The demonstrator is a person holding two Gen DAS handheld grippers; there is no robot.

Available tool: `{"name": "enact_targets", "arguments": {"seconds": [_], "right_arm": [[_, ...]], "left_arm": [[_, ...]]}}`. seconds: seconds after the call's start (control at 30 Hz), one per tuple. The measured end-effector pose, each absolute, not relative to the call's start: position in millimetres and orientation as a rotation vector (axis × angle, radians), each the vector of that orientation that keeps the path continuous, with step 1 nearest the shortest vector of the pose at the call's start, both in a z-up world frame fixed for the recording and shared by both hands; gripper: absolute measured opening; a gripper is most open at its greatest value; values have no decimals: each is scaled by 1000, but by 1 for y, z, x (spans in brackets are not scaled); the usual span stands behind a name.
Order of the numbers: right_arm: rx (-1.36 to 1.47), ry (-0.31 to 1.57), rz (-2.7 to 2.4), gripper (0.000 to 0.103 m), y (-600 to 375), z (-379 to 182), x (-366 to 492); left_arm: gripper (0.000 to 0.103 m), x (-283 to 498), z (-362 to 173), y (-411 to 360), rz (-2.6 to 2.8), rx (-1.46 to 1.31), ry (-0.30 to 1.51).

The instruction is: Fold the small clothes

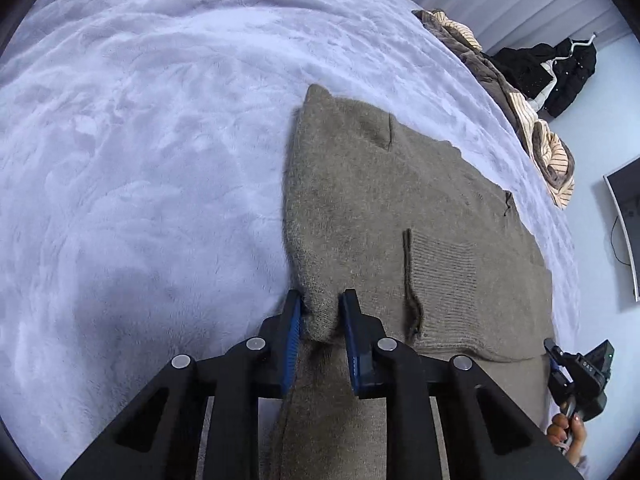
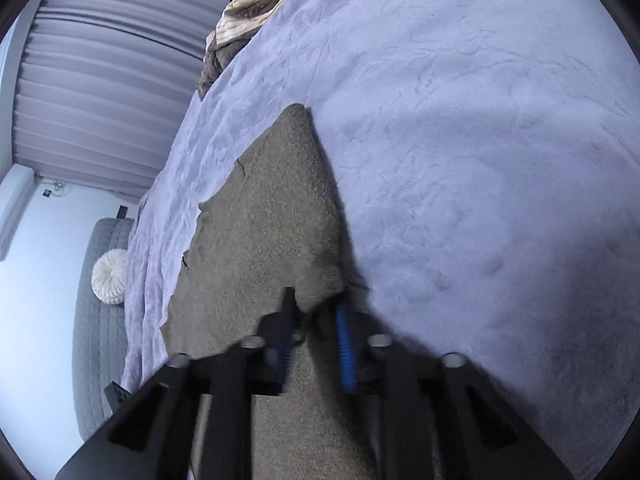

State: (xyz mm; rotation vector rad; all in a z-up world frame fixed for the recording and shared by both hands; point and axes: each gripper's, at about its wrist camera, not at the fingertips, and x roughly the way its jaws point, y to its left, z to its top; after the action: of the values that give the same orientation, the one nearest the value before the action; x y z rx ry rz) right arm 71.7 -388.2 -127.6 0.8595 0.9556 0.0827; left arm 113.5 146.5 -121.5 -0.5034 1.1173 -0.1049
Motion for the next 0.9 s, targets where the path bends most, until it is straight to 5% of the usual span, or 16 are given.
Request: {"name": "enact_targets", "arguments": {"seconds": [0.63,0.9], "right_arm": [[776,954,29,20,-395,-116,39],[747,927,35,36,-381,-98,17]], "left_arm": [[20,83,-102,133,7,-286,1078],[20,60,-93,121,21,-217,1060]]}}
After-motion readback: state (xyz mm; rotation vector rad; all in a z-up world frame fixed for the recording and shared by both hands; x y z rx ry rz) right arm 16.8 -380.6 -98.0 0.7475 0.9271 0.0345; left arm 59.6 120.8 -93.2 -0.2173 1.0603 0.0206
